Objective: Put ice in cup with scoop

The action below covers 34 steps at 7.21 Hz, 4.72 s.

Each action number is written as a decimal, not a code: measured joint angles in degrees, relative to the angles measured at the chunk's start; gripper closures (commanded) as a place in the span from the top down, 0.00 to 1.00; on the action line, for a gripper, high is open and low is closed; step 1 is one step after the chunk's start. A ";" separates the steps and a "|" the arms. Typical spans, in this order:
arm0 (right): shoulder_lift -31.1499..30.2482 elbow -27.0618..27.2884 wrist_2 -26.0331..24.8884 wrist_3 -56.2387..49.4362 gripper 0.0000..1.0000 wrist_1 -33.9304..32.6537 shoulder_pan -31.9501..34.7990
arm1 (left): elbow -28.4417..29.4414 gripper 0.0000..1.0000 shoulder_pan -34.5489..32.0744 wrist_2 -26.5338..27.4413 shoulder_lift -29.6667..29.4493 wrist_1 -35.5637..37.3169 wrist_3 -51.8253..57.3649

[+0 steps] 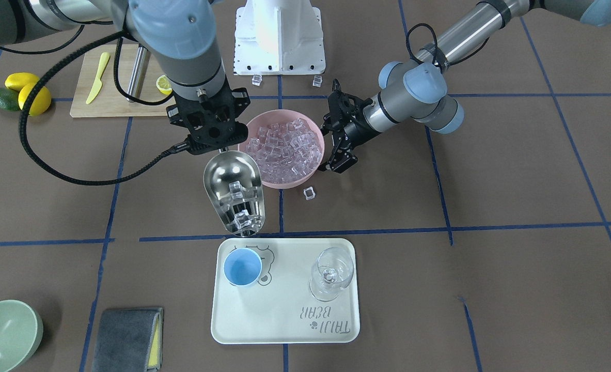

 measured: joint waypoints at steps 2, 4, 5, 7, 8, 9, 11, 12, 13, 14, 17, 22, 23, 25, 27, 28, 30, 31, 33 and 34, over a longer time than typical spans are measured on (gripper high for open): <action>5.63 -10.52 -0.77 -2.06 0.00 -0.01 1.52 | 0.00 1.00 0.00 0.00 0.03 -0.01 0.00; 7.39 -16.45 -2.59 -5.85 0.00 0.01 2.37 | 0.00 1.00 0.03 0.00 -0.01 -0.01 0.00; 8.89 -20.35 -3.66 -7.85 0.00 -0.02 2.40 | -0.03 1.00 0.03 0.00 -0.03 -0.01 -0.03; 10.81 -25.17 -5.58 -13.51 0.00 -1.39 2.38 | -0.06 1.00 0.03 0.00 -0.04 -0.01 -0.03; 11.29 -25.19 -6.78 -17.19 0.00 -4.56 2.33 | -0.04 1.00 0.03 0.00 -0.07 -0.01 -0.01; 11.42 -23.84 -7.93 -20.04 0.00 -8.17 2.25 | -0.01 1.00 0.03 0.00 -0.12 -0.01 -0.01; 8.80 -17.98 -8.89 -21.72 0.00 -13.18 1.20 | -0.01 1.00 0.03 0.00 -0.17 -0.19 -0.02; 7.05 -15.58 -9.39 -21.90 0.00 -14.32 0.35 | 0.00 1.00 0.03 0.00 -0.18 -0.24 -0.06; 6.00 -14.50 -10.09 -21.97 0.00 -14.94 -0.56 | 0.00 1.00 0.03 0.00 -0.19 -0.26 -0.06; 5.67 -14.37 -10.94 -22.03 0.00 -15.37 -1.36 | 0.00 1.00 0.03 0.00 -0.19 -0.29 -0.05; 6.70 -15.66 -14.95 -24.62 0.00 -17.10 -2.47 | 0.00 1.00 0.04 0.00 -0.19 -0.36 -0.07; 8.70 -18.35 -17.00 -28.82 0.00 -18.54 -1.40 | 0.00 1.00 0.04 0.00 -0.19 -0.36 -0.04; 8.72 -18.48 -17.00 -29.25 0.00 -18.55 -1.19 | 0.00 1.00 0.04 0.00 -0.19 -0.36 -0.03; 8.73 -18.35 -16.67 -29.52 0.00 -18.45 -0.98 | -0.05 1.00 0.02 0.00 -0.19 -0.36 -0.03; 8.65 -17.37 -15.72 -29.50 0.00 -18.10 -0.47 | -0.08 1.00 0.01 0.00 -0.19 -0.38 -0.06; 8.27 -15.66 -14.42 -29.31 0.00 -17.97 0.28 | -0.08 1.00 0.02 0.00 -0.19 -0.42 -0.05; 5.02 -9.40 -11.29 -28.56 0.00 -17.92 2.11 | -0.15 1.00 0.02 0.00 -0.19 -0.45 -0.03; 1.40 -4.08 -9.70 -28.15 0.00 -17.88 3.39 | -0.19 1.00 0.01 0.00 -0.19 -0.45 -0.03; -7.74 7.58 -8.13 -26.09 0.00 -17.60 5.27 | -0.44 1.00 -0.03 0.00 -0.19 -0.45 -0.10; -13.62 13.47 -7.66 -23.57 0.00 -16.78 5.72 | -0.59 1.00 -0.04 0.00 -0.19 -0.45 -0.14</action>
